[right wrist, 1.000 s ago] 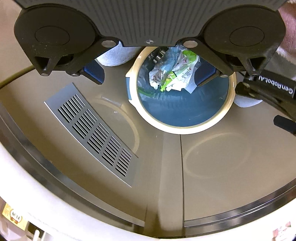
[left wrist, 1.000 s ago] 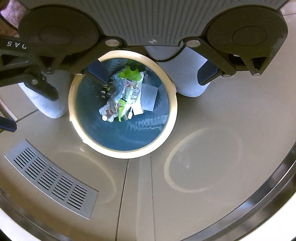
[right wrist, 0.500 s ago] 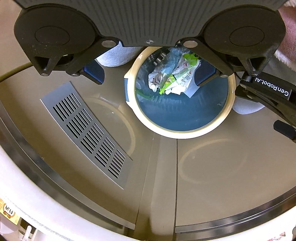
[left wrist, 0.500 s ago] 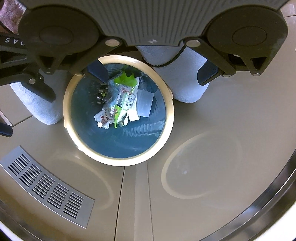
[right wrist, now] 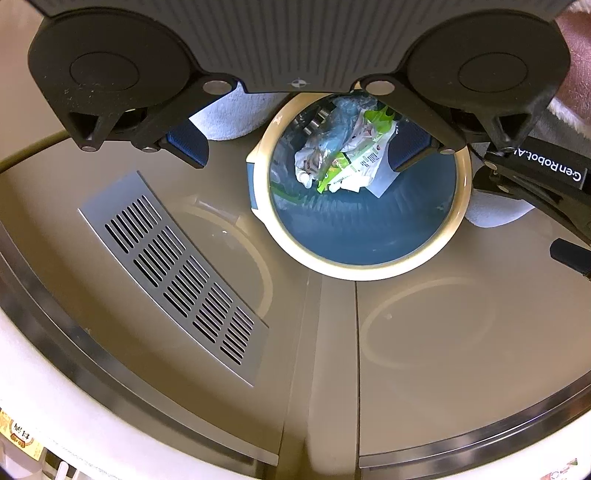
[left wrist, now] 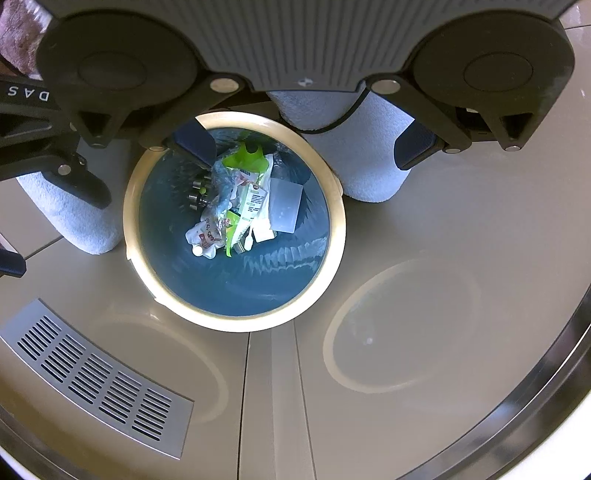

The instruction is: Collect trash

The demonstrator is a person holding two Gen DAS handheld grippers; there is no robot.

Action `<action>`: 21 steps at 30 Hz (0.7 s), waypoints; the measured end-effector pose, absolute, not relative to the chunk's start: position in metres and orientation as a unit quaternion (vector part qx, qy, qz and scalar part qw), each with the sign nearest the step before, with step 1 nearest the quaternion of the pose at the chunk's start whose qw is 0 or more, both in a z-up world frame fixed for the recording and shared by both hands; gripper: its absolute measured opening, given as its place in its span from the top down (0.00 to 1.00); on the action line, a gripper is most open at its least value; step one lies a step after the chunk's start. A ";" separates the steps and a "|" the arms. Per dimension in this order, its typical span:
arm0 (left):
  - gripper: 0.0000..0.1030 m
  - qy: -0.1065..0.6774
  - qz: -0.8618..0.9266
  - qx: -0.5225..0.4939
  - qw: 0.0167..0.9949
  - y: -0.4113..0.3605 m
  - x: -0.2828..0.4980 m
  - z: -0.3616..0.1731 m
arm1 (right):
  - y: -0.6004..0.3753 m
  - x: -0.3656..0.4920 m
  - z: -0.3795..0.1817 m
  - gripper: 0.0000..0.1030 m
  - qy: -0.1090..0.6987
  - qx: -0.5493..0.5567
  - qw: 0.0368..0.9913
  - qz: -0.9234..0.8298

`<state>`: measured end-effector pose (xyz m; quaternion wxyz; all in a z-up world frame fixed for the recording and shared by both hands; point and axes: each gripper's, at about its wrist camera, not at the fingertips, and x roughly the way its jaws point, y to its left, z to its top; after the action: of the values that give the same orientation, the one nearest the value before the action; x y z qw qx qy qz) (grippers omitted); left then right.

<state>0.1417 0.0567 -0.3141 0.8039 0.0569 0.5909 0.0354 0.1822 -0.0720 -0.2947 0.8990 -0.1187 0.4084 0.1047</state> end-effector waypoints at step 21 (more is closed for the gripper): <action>0.01 0.588 0.035 0.062 0.805 0.056 0.141 -0.313 | -0.073 0.183 -0.296 0.00 0.411 -0.115 0.899 0.102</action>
<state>0.1406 0.0562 -0.3131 0.8054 0.0617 0.5885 0.0348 0.1830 -0.0729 -0.2956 0.8987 -0.1148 0.4107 0.1024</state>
